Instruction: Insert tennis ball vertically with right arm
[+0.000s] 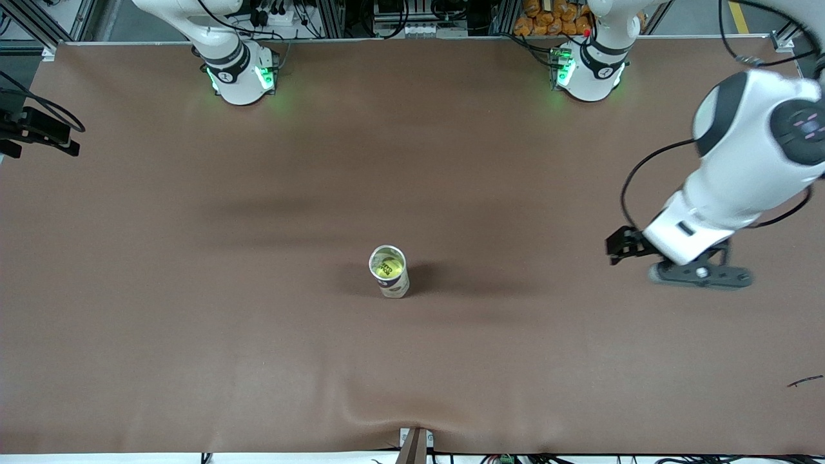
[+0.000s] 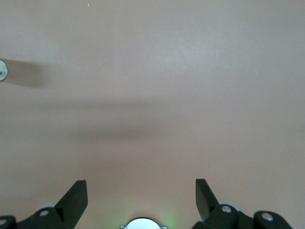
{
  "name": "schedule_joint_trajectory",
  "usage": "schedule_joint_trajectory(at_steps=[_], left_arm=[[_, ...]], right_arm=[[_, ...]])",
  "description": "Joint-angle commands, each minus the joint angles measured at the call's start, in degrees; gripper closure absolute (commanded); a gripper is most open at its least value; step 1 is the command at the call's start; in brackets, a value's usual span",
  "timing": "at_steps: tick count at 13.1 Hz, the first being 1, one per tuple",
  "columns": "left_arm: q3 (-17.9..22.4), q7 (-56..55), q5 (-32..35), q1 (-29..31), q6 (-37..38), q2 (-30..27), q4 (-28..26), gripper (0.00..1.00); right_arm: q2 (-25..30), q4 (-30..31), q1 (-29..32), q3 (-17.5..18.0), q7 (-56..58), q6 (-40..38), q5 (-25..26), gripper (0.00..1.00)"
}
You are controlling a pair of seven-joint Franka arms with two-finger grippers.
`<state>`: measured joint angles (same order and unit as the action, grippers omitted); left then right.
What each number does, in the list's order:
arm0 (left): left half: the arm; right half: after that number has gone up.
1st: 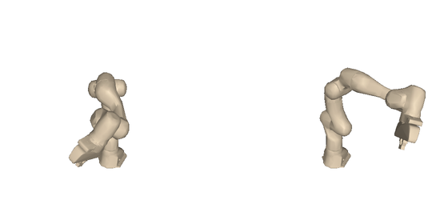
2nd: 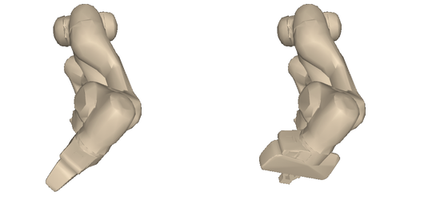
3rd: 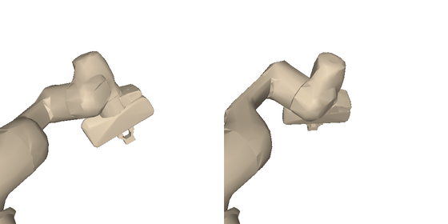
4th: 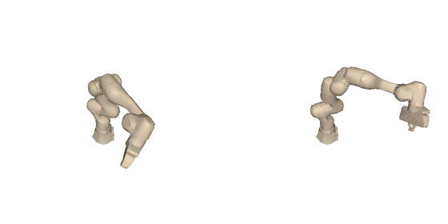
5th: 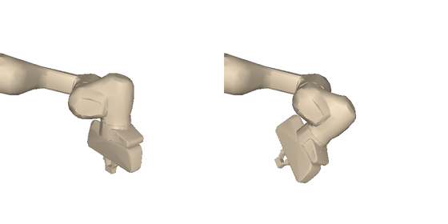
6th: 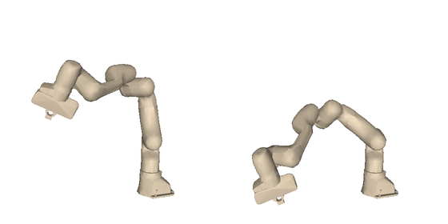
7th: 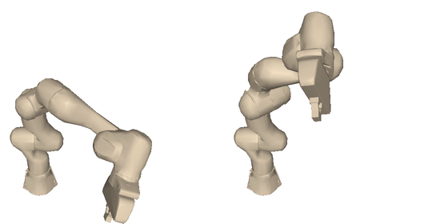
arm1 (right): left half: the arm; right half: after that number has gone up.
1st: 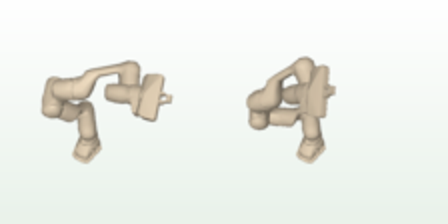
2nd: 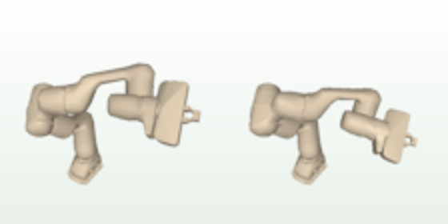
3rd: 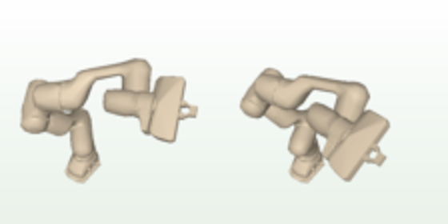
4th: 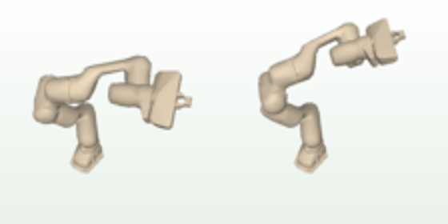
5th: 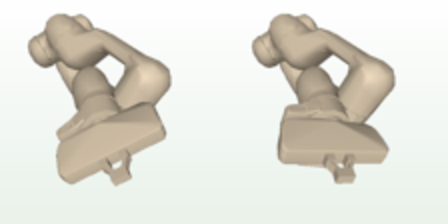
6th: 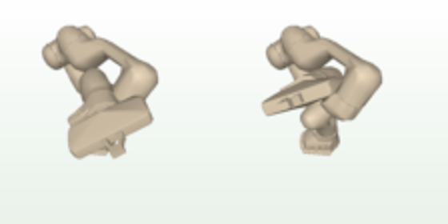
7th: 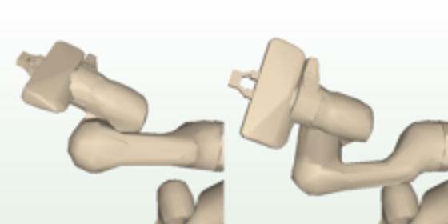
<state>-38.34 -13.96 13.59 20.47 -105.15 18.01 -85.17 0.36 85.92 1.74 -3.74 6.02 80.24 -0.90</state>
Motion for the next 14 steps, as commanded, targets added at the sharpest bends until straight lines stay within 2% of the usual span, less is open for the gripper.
schedule_joint_trajectory(at_steps=[1,3,4,6,8,10,12,13,14], left_arm=[[0.2,-0.01,-3.47,3.42,7.91,-3.16,3.59,0.0],[0.55,-0.01,-6.28,4.22,10.74,-3.69,4.31,0.0],[2.81,0.25,-8.12,4.22,11.79,-5.34,4.22,0.0],[11.23,0.69,-12.25,-0.93,13.2,-8.77,3.7,0.0],[20.98,1.65,-12.44,-8.4,18.2,-11.32,3.52,0.0],[28.11,8.21,-13.14,-13.16,20.15,-13.17,3.08,0.0],[37.77,10.44,-16.21,-19.82,20.33,-16.94,-0.85,0.0],[40.77,10.53,-16.57,-22.29,20.24,-18.7,-2.79,0.0],[41.24,10.53,-16.58,-22.84,20.24,-20.02,-4.12,0.0]], right_arm=[[-0.88,-1.63,0.37,-0.12,-0.57,-0.79,0.37,0.0],[-0.8,-1.63,0.46,-0.12,-0.57,-0.79,0.37,0.0],[-0.8,-1.63,0.54,-0.21,-0.39,-0.79,0.46,0.0],[-0.8,-1.55,0.98,-0.21,-0.3,-0.7,0.46,0.0],[-0.88,-1.55,0.98,-0.12,-0.3,-0.7,0.37,0.0],[-0.88,-1.46,1.07,-0.12,-0.3,-0.44,0.37,0.0],[-0.88,-1.46,1.07,-0.12,-0.3,-0.17,0.37,0.0],[-0.97,-1.55,1.07,-0.12,-0.3,-0.09,0.28,0.0],[-0.89,-1.46,0.9,-0.12,-0.3,0.0,0.28,0.0]])
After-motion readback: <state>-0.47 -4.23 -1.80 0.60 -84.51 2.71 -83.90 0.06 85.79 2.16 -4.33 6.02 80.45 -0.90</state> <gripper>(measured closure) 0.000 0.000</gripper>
